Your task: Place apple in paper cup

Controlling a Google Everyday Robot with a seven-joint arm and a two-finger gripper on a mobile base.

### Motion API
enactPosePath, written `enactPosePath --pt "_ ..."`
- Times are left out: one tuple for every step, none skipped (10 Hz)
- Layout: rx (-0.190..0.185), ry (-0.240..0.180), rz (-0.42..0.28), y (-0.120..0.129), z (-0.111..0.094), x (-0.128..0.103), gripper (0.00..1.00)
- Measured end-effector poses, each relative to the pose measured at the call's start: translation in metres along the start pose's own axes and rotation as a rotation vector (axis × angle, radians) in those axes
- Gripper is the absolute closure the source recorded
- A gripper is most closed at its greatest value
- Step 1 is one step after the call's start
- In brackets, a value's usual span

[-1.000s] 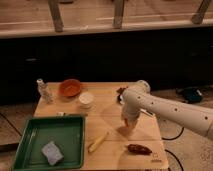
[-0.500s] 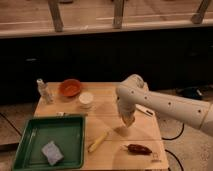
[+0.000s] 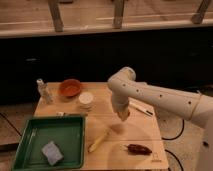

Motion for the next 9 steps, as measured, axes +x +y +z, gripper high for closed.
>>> enactPosePath --pt "0.002 0.003 -0.018 -0.012 -0.009 -0.009 0.98" --pt "0.002 0.003 -0.027 -0.018 -0.016 -0.013 0.98" --pt "0.004 0.005 -0.037 -0.021 -0.018 -0.012 0.98" --pt "0.006 0.007 -0.048 -0.025 -0.017 -0.011 0.98" --pt "0.01 0.011 -0.056 -0.028 -0.018 -0.009 0.98" --pt "0.016 0.009 -0.074 -0.041 -0.019 -0.015 0.98" --pt "0.018 0.002 -0.089 -0.048 -0.021 -0.022 0.98" --pt "0.022 0.006 -0.095 -0.051 -0.023 -0.02 0.98" --pt "0.025 0.005 -0.114 -0.055 -0.025 -0.02 0.98"
